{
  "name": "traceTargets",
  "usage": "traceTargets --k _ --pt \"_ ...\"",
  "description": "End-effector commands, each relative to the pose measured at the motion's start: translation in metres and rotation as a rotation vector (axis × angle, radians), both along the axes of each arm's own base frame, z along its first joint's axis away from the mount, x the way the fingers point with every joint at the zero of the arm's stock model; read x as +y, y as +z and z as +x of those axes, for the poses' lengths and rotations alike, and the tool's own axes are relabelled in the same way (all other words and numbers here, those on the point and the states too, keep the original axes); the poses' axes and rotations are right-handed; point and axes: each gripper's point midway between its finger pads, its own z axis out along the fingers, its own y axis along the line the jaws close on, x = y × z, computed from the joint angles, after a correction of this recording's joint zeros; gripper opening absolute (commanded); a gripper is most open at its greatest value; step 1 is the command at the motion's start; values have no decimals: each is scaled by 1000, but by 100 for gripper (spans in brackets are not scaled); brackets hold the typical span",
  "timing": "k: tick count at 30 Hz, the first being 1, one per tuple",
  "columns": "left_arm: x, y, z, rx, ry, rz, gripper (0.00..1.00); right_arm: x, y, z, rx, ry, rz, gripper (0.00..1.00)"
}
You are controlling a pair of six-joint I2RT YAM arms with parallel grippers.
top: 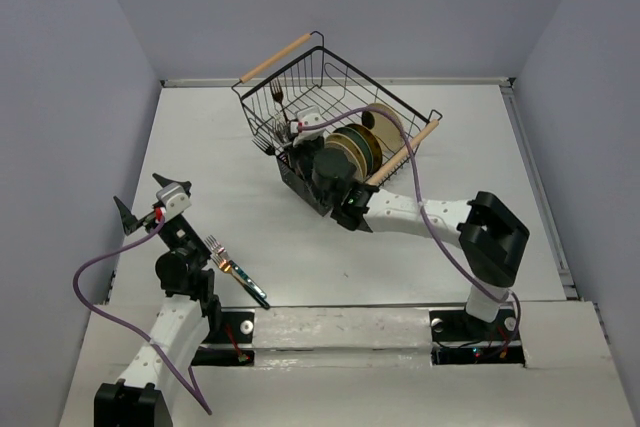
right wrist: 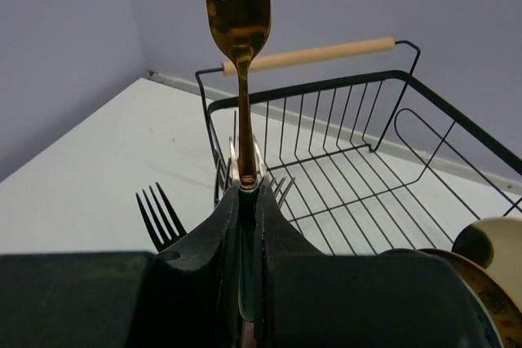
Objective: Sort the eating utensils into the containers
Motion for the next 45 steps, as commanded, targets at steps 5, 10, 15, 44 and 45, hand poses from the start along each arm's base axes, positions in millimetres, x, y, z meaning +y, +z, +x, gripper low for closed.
traceTargets --k 5,10,15,44,45 --pt "-2 -66 -3 122 -20 13 99 10 -24 5 -40 -19 28 0" --pt "-2 -66 -4 123 -17 13 99 11 -46 8 -24 -39 0 0" --pt "-2 -66 -4 121 -17 13 99 7 -70 8 3 -53 -21 0" --pt "-1 -65 -4 121 -14 15 99 54 -57 -97 228 291 -273 57" --pt "-1 -65 -4 121 -13 14 99 60 -70 -111 270 337 -296 57"
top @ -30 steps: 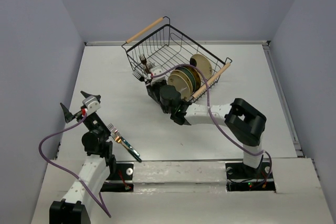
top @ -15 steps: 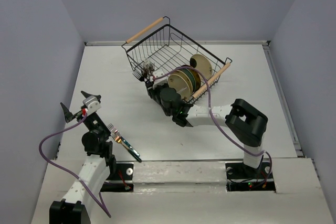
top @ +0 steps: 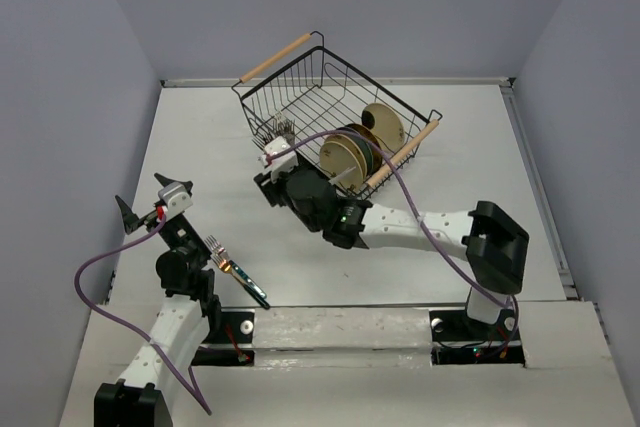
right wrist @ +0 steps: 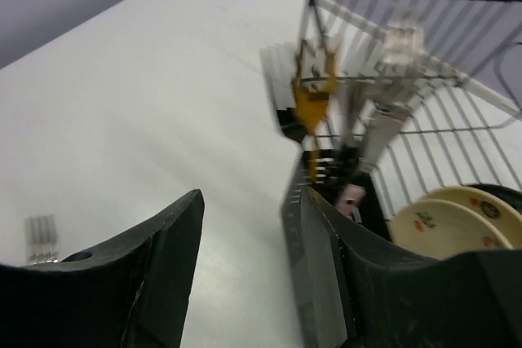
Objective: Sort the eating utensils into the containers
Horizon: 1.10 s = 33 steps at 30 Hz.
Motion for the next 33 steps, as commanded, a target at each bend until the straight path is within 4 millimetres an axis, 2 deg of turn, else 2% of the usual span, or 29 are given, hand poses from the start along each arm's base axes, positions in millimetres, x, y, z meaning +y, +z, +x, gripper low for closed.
traceTargets --k 1,2,3,4,5,7,8,10,11,14,17,20,21,27,29,33 --pt "1 -62 -8 99 1 4 99 42 6 -76 152 259 -83 56" --pt "2 -61 -8 97 3 4 99 52 -5 -101 213 304 -87 56" --pt "2 -61 -9 96 6 4 99 55 -14 -113 250 324 -106 57" --pt "3 -61 -9 95 11 2 99 62 -32 -124 313 329 -112 57" --pt "3 -61 -10 94 13 2 99 61 -48 -134 362 332 -155 57" --pt "4 -60 -11 88 22 -1 99 76 -59 -155 431 371 -164 57" --pt "4 -58 -11 82 22 -2 99 78 -82 -163 482 358 -197 57" --pt "4 -59 -12 81 23 -3 99 85 -91 -171 499 351 -215 56" --pt "5 -58 -12 79 25 -4 99 85 -110 -172 533 327 -239 56" --pt "7 -58 -15 76 40 -6 99 96 -127 -177 582 335 -239 53" --pt "8 -56 -18 62 51 -9 99 106 -138 -183 624 355 -235 52" --pt "8 -57 -17 68 48 -6 99 114 -139 -180 621 350 -226 52" --pt "8 -57 -17 66 47 -6 99 116 -148 -180 624 349 -241 52" --pt "8 -57 -17 68 47 -6 99 132 -164 -180 636 361 -255 52" --pt "8 -56 -18 64 48 -5 99 131 -170 -181 653 346 -256 51" --pt "8 -56 -18 58 44 -5 99 123 -177 -163 675 285 -243 45"
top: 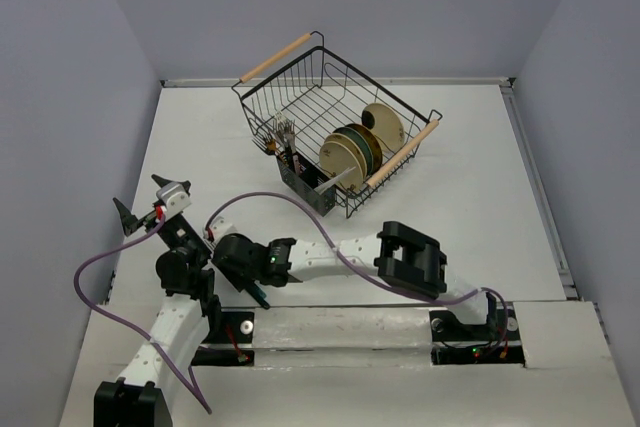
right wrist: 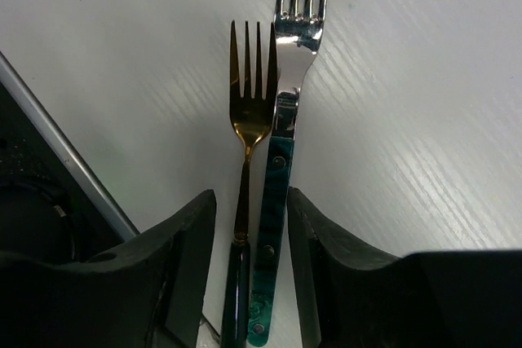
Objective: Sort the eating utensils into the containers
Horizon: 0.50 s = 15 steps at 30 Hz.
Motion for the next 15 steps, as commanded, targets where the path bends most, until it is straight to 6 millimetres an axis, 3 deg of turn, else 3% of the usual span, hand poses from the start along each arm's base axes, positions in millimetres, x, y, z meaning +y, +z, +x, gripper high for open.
traceTargets --k 1,9,15 --pt "3 -55 -14 54 12 0 99 1 2 11 34 -58 19 40" --pt "3 -55 -14 55 9 2 99 -2 -12 21 54 -95 -4 33" --pt "2 -54 -14 50 6 1 99 -7 -21 20 61 -106 -32 34"
